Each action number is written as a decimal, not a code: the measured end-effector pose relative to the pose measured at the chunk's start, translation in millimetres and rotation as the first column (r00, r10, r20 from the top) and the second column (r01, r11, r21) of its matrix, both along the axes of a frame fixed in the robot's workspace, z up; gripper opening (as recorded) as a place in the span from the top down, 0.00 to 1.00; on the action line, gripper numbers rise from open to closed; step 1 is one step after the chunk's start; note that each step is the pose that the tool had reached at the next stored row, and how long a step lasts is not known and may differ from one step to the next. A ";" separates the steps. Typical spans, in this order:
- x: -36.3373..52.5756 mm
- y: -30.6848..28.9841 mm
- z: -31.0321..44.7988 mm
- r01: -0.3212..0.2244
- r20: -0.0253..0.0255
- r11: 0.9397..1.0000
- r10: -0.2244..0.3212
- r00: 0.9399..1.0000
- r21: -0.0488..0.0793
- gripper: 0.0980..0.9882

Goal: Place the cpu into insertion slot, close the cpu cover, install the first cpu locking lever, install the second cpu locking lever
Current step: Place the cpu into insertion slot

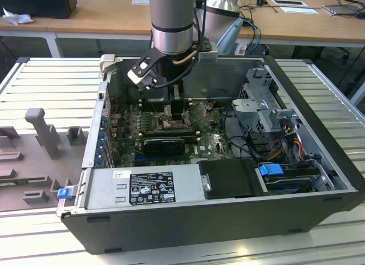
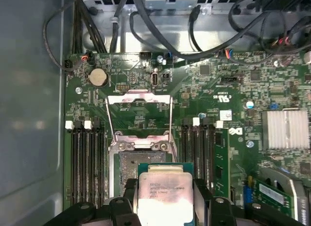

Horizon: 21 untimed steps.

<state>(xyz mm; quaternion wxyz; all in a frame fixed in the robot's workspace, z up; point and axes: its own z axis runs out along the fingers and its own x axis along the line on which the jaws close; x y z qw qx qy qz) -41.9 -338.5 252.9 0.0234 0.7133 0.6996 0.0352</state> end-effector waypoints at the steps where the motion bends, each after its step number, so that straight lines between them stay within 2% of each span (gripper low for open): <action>1: 0.0 1.2 -2.2 0.000 0.000 1.000 0.000 1.000 0.000 0.50; 6: 0.0 4.5 -11.8 -0.003 0.002 1.000 0.003 1.000 0.000 0.50; 9: 0.0 11.4 -15.3 -0.021 0.003 1.000 0.021 1.000 0.000 0.50; 10: -0.3 13.0 -18.7 -0.024 0.004 1.000 0.024 1.000 0.000 0.50; 15: -4.1 15.5 -35.3 -0.024 0.004 1.000 0.024 1.000 0.000 0.50; 21: -4.0 20.1 -44.1 -0.023 0.004 1.000 0.023 1.000 0.000 0.50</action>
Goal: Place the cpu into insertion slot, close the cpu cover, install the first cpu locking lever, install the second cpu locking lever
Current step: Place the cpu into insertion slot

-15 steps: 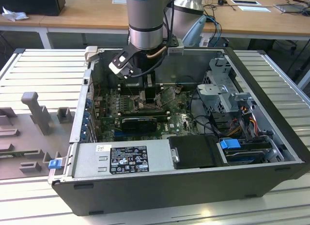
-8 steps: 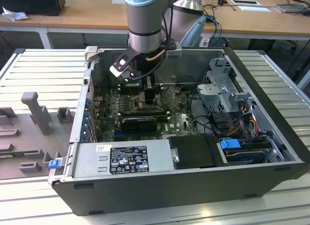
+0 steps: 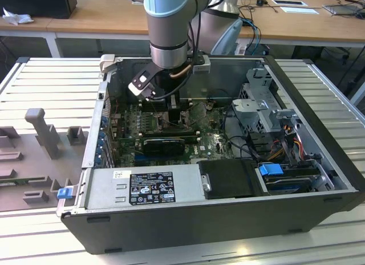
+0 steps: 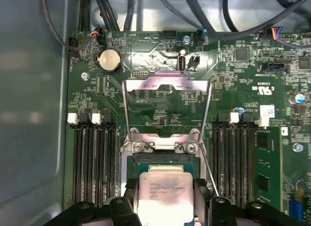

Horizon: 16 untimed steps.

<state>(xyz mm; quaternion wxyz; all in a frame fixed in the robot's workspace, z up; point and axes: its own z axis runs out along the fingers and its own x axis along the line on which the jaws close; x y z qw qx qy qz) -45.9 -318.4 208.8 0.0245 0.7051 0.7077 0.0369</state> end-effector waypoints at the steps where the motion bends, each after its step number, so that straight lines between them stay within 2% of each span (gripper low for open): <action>1: 0.2 0.3 -1.9 0.000 0.000 1.000 0.000 1.000 0.000 0.50; 9: 2.0 0.7 -9.2 0.000 -0.001 1.000 0.000 1.000 0.000 0.50; 16: 2.0 0.7 -9.4 0.000 -0.001 1.000 0.000 1.000 0.000 0.50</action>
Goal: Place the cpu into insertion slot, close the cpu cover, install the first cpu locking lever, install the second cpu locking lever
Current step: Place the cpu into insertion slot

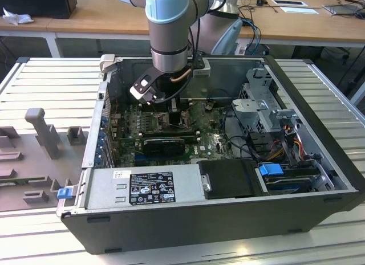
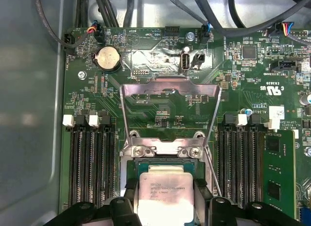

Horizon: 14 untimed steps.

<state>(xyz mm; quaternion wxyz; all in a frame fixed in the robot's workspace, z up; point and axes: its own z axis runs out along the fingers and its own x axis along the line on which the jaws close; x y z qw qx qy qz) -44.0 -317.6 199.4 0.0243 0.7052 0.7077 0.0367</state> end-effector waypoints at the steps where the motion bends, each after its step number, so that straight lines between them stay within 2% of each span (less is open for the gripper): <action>1: 0.0 0.0 0.0 0.000 0.000 1.000 0.000 1.000 0.000 0.49; 2: 0.0 0.0 -0.1 0.000 0.000 1.000 0.000 1.000 0.000 0.41; 5: 0.0 0.0 1.2 0.000 0.000 1.000 0.000 1.000 0.000 0.41; 8: 0.0 0.0 7.8 0.000 0.000 1.000 0.000 1.000 0.000 0.41; 10: 0.0 0.0 9.4 0.000 0.000 1.000 0.000 1.000 0.000 0.43; 11: 0.2 0.0 9.6 0.000 0.000 1.000 0.000 1.000 -0.001 0.51; 12: 0.5 0.0 10.0 0.000 -0.001 1.000 0.000 1.000 -0.002 0.65; 14: 2.0 0.0 12.2 0.001 -0.006 1.000 -0.001 1.000 -0.002 0.78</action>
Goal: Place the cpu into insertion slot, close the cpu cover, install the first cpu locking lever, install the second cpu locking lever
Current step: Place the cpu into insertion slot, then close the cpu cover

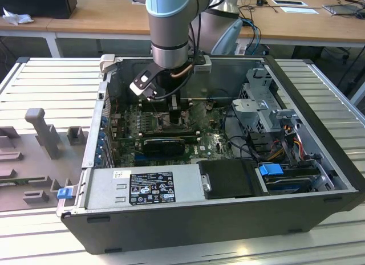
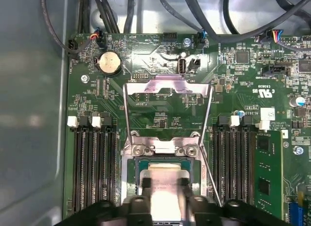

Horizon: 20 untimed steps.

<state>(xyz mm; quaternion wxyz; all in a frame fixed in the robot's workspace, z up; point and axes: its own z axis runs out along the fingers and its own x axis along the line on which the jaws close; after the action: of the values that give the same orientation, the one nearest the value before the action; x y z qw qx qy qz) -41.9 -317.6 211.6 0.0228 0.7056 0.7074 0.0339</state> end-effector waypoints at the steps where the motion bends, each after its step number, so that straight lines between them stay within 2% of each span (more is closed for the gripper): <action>1: 0.8 0.0 2.9 0.001 -0.005 1.000 -0.001 1.000 0.000 0.92; 2: 0.8 0.0 3.5 0.001 -0.005 1.000 -0.001 1.000 0.000 0.99; 11: 0.9 0.0 6.9 0.001 -0.006 1.000 -0.001 1.000 0.000 0.99; 13: 3.5 0.0 7.0 0.001 -0.013 1.000 -0.001 1.000 0.000 0.99; 16: 6.8 -0.8 7.0 0.001 -0.014 1.000 -0.001 1.000 0.001 0.99; 18: 8.4 -1.1 7.0 0.001 -0.018 1.000 -0.001 1.000 0.001 0.99; 20: 8.3 -1.1 7.1 0.001 -0.018 1.000 -0.001 1.000 0.001 0.99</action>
<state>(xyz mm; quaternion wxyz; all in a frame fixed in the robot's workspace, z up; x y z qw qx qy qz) -33.6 -318.8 218.6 0.0161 0.7064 0.7071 0.0281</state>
